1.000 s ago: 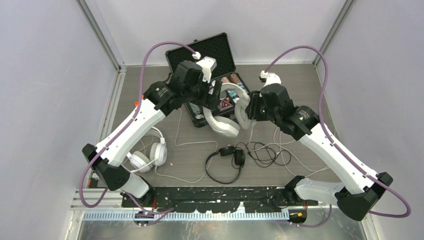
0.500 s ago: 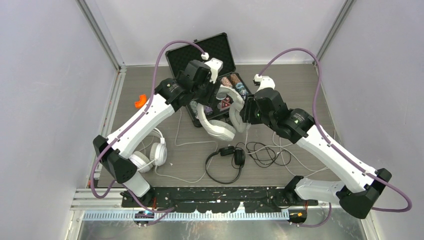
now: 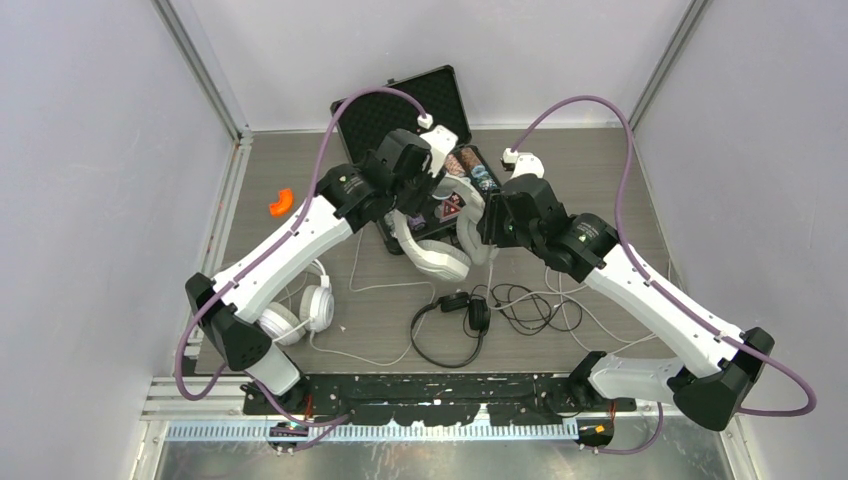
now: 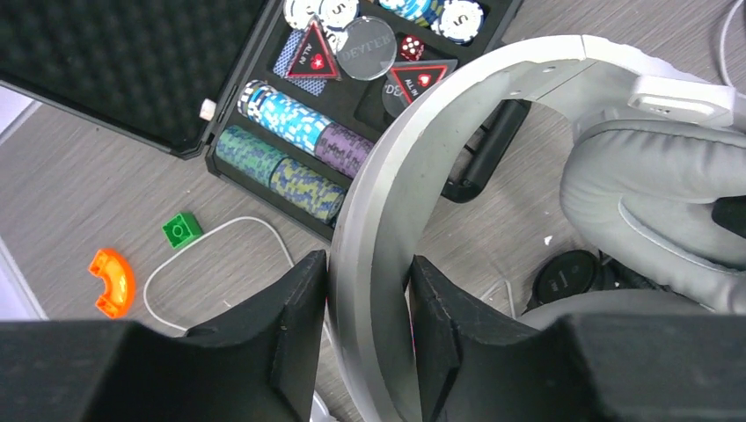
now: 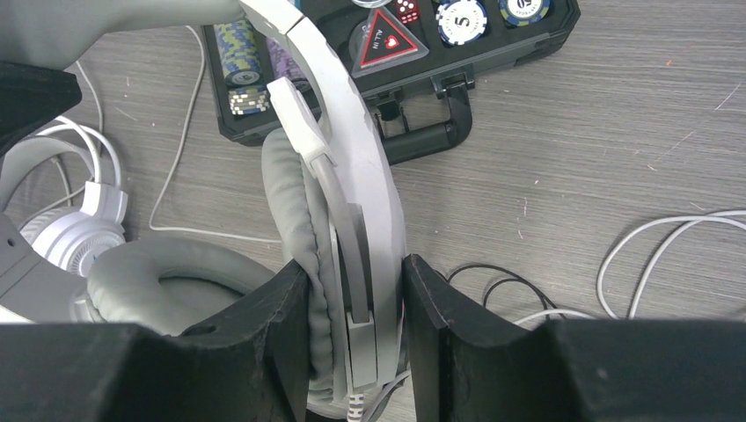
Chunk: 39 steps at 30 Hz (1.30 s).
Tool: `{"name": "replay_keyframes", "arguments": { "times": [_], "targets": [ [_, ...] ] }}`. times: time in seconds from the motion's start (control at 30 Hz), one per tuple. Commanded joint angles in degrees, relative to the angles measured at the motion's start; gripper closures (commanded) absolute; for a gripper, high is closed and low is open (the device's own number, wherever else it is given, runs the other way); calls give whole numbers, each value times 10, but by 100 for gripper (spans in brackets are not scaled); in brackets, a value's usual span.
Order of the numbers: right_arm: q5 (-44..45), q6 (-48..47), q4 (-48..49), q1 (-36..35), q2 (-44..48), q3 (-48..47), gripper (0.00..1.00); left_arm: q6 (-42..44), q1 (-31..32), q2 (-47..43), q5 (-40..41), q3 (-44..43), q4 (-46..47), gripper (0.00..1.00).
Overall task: Wrap the headphones
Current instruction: Wrap the headphones cable around the headphones.
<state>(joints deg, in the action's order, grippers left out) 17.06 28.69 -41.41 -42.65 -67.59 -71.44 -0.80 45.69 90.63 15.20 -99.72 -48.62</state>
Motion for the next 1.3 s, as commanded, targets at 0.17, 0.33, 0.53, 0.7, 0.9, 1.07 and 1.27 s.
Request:
{"name": "replay_keyframes", "arguments": {
  "times": [0.17, 0.33, 0.53, 0.7, 0.9, 1.07, 1.27],
  "targets": [
    [4, 25, 69, -4, 7, -20, 79, 27, 3, -4, 32, -2, 11, 57],
    [1, 27, 70, -5, 7, -23, 78, 25, 3, -1, 33, 2, 23, 56],
    [-8, 27, 75, -4, 7, -21, 78, 34, 3, -1, 24, 7, 32, 69],
    [-26, 10, 90, -4, 12, -15, 66, 40, 3, -11, 30, 35, 50, 94],
    [-42, -33, 109, -4, 54, -1, 34, 33, 1, -41, 41, 53, 62, 100],
    [-67, -77, 143, -4, 129, 48, 24, -15, -25, -83, 56, 62, 67, 100],
    [-186, -147, 228, -4, 224, 144, 24, -85, -87, -154, 22, 87, 84, 100]
  ]
}}
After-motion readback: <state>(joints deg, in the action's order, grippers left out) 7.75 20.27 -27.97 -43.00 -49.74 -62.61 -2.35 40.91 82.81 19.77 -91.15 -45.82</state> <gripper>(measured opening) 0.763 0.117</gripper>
